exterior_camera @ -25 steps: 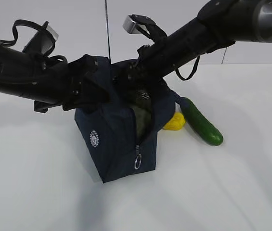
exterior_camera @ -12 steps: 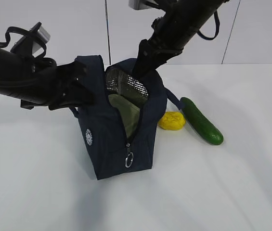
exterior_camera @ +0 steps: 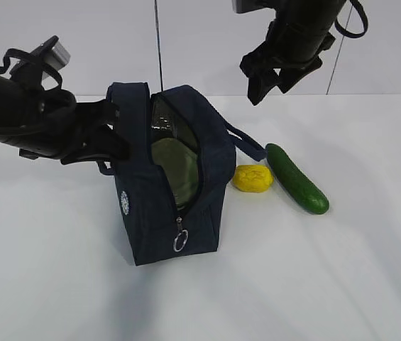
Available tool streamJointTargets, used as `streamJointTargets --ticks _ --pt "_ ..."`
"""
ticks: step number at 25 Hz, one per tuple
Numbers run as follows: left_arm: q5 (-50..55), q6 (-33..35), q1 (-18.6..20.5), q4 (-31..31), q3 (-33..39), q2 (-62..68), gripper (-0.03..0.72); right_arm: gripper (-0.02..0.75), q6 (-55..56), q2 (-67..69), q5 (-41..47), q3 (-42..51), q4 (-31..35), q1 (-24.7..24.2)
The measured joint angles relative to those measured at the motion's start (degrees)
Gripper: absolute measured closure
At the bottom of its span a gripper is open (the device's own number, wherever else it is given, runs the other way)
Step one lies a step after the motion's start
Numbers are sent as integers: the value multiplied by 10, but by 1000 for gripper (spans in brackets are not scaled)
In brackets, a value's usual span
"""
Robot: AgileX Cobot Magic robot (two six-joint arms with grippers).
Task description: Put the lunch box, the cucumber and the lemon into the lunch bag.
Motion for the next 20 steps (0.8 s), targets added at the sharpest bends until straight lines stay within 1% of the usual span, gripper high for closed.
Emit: streamJointTargets --ticks 6,12,20 --pt "2 0 0 11 0 0 669 251 70 33 0 0 -24 -19" --pt "4 0 0 21 0 -1 669 251 83 77 0 0 -43 -36" --pt "7 0 0 24 0 -1 669 251 88 116 -1 0 -23 -43"
